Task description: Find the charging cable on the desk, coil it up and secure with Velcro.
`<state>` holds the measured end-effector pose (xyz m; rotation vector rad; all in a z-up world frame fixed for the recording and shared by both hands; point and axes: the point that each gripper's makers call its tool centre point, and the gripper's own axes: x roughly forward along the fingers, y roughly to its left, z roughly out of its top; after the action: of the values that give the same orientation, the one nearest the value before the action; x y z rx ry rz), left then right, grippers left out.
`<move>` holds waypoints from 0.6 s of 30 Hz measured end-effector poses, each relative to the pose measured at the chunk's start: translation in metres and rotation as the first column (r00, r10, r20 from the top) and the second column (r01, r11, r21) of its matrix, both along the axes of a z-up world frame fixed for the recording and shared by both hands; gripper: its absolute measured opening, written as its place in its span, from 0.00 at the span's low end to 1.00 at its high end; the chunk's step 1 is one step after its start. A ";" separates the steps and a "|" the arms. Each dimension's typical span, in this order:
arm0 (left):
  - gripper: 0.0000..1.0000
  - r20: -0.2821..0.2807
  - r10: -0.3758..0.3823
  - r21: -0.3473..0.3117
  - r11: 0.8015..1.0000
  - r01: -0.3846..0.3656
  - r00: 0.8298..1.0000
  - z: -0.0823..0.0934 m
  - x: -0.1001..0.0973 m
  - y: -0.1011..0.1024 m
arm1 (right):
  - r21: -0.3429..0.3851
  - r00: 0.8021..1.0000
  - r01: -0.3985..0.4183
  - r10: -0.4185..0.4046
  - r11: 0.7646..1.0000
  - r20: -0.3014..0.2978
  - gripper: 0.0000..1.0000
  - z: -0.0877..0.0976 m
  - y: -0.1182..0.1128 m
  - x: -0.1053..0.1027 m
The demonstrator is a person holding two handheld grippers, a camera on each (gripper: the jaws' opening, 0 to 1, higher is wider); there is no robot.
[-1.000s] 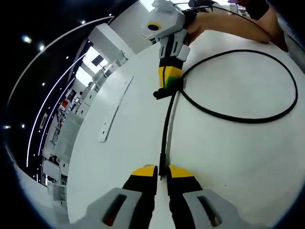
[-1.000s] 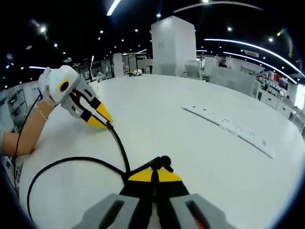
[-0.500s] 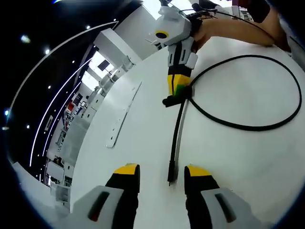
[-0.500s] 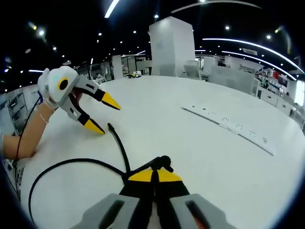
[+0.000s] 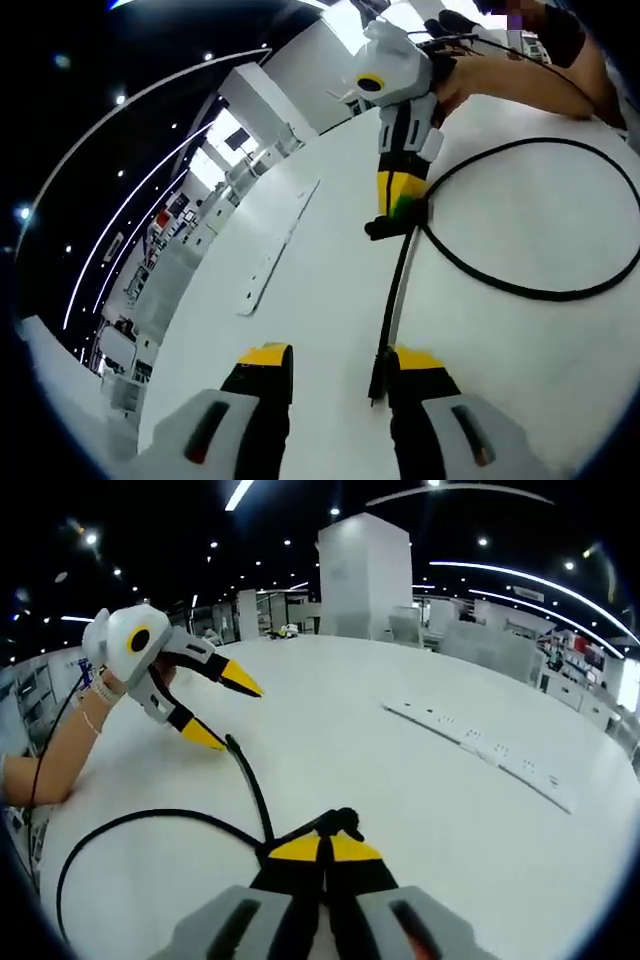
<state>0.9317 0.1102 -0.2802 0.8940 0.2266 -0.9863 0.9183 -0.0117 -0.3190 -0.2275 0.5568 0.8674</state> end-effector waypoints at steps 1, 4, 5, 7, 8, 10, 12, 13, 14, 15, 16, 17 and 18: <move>0.38 0.005 0.009 -0.016 1.000 -0.009 1.000 0.003 0.002 -0.002 | 0.005 1.000 0.003 -0.003 1.000 -0.003 0.05 0.001 0.001 0.000; 0.39 -0.003 0.044 -0.085 0.995 -0.044 0.999 0.010 0.009 -0.008 | -0.001 1.000 0.005 -0.005 1.000 0.003 0.06 0.002 0.003 0.000; 0.40 -0.013 0.042 -0.123 0.991 -0.043 0.999 0.013 0.009 -0.012 | -0.006 1.000 0.014 -0.014 1.000 0.007 0.07 0.003 0.002 0.001; 0.40 -0.030 0.054 -0.201 0.978 -0.059 0.998 0.019 0.013 -0.018 | -0.010 1.000 0.025 -0.024 1.000 0.017 0.11 0.004 0.001 0.003; 0.40 -0.046 0.074 -0.239 0.967 -0.083 0.996 0.021 0.016 -0.020 | -0.008 0.999 0.031 -0.031 0.999 0.017 0.11 0.005 0.001 0.004; 0.40 -0.051 0.120 -0.294 0.947 -0.129 0.992 0.026 0.024 -0.021 | -0.006 0.999 0.043 -0.043 0.999 0.020 0.12 0.006 -0.001 0.005; 0.40 -0.055 0.184 -0.359 0.914 -0.191 0.981 0.033 0.036 -0.023 | -0.002 0.998 0.065 -0.065 0.998 0.024 0.13 0.008 -0.003 0.007; 0.41 -0.055 0.197 -0.397 0.895 -0.202 0.979 0.038 0.039 -0.024 | 0.004 0.997 0.076 -0.076 0.997 0.022 0.14 0.009 -0.004 0.008; 0.44 -0.050 0.217 -0.470 0.856 -0.215 0.975 0.047 0.043 -0.024 | 0.019 0.995 0.098 -0.098 0.995 0.017 0.15 0.012 -0.006 0.009; 0.50 -0.088 0.254 -0.527 0.808 -0.262 0.963 0.051 0.045 -0.022 | 0.022 0.994 0.103 -0.104 0.994 0.016 0.15 0.012 -0.006 0.010; 0.58 -0.120 0.270 -0.566 0.772 -0.289 0.955 0.055 0.047 -0.021 | 0.028 0.993 0.114 -0.114 0.993 0.014 0.17 0.014 -0.008 0.010; 0.63 -0.156 0.295 -0.591 0.737 -0.328 0.943 0.056 0.050 -0.018 | 0.029 0.992 0.125 -0.125 0.992 0.012 0.19 0.015 -0.009 0.011; 0.62 -0.197 0.328 -0.608 0.699 -0.378 0.924 0.057 0.053 -0.013 | 0.030 0.990 0.142 -0.143 0.989 0.011 0.21 0.016 -0.011 0.012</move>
<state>0.9851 0.0967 -0.2230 0.1646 0.1028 -0.6554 0.9303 -0.0227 -0.3031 -0.1648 0.5416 0.7344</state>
